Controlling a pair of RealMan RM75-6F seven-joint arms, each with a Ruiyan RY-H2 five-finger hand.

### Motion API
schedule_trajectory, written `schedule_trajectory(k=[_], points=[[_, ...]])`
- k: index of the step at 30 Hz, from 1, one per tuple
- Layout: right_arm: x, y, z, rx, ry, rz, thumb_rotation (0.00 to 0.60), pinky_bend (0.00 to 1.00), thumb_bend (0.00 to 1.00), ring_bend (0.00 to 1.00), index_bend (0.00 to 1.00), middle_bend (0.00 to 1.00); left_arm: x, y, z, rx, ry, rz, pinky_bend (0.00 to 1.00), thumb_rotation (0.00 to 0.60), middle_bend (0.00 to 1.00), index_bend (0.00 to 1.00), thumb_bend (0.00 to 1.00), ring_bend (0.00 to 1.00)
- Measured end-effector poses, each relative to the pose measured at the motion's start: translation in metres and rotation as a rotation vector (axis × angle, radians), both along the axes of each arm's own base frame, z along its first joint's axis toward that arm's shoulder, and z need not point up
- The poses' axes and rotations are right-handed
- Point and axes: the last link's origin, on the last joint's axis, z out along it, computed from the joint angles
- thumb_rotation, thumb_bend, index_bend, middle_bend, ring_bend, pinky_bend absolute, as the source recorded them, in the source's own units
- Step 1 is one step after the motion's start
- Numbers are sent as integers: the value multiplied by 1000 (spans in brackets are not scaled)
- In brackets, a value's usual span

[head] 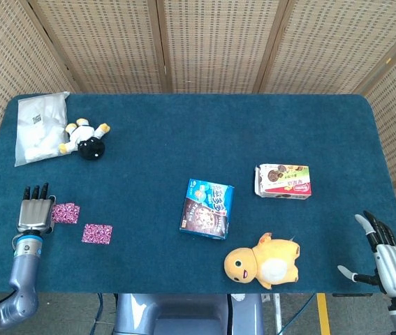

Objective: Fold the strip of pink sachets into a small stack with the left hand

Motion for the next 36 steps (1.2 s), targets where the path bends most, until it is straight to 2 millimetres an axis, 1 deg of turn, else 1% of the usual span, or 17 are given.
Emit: schedule_trajectory(k=[17, 28, 32, 36], points=[[0, 0, 0, 0, 0, 0, 600, 0, 105, 0, 43, 0, 0, 1, -5, -8, 11, -3, 0, 600, 0, 440, 321, 0], [0, 0, 0, 3, -3, 1, 600, 0, 106, 0, 43, 0, -2, 2, -4, -12, 23, 0, 0, 600, 0, 418, 315, 0], [0, 0, -1, 4, -2, 1, 600, 0, 105, 0, 43, 0, -2, 2, -5, -15, 24, 0, 0, 600, 0, 396, 315, 0], [0, 0, -1, 4, -1, 1, 600, 0, 105, 0, 43, 0, -2, 2, -6, -16, 23, -3, 0, 600, 0, 325, 315, 0]])
